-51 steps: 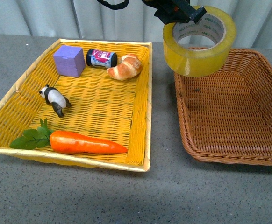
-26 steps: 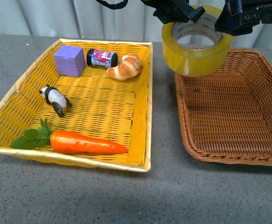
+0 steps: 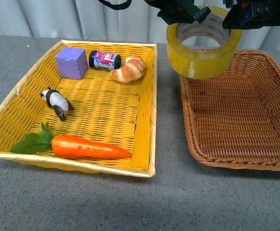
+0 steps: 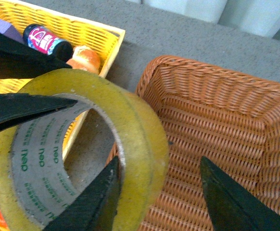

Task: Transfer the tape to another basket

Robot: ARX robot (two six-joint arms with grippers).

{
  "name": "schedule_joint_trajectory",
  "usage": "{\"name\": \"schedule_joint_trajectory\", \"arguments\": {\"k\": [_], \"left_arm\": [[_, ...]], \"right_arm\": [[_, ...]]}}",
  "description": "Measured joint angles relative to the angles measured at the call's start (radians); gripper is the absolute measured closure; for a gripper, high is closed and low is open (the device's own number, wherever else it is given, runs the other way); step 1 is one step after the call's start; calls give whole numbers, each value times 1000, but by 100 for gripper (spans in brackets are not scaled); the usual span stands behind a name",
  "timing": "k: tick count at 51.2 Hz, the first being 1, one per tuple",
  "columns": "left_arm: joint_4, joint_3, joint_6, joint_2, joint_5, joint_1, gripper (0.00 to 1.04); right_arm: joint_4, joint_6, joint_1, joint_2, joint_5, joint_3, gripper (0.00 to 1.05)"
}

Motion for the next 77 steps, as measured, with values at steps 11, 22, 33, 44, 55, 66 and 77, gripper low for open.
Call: {"name": "schedule_joint_trajectory", "arguments": {"k": [11, 22, 33, 44, 55, 66, 77], "left_arm": [[0, 0, -13, 1, 0, -3, 89], [0, 0, -18, 1, 0, -5, 89], [203, -116, -156, -68, -165, -29, 51], [332, -245, -254, -160, -251, 6, 18], [465, -400, -455, -185, -364, 84, 7], [605, -550, -624, -208, -529, 137, 6], [644, -599, -687, -234, -586, 142, 6]], "right_arm": [[-35, 35, 2, 7, -1, 16, 91], [-33, 50, -3, 10, 3, 16, 93], [-4, 64, -54, 51, 32, 18, 93], [12, 64, -124, 111, 40, 16, 93], [36, 57, -159, 163, 24, -6, 93], [62, 58, -156, 263, 64, -28, 93], [80, 57, -151, 282, 79, -37, 93]]}}
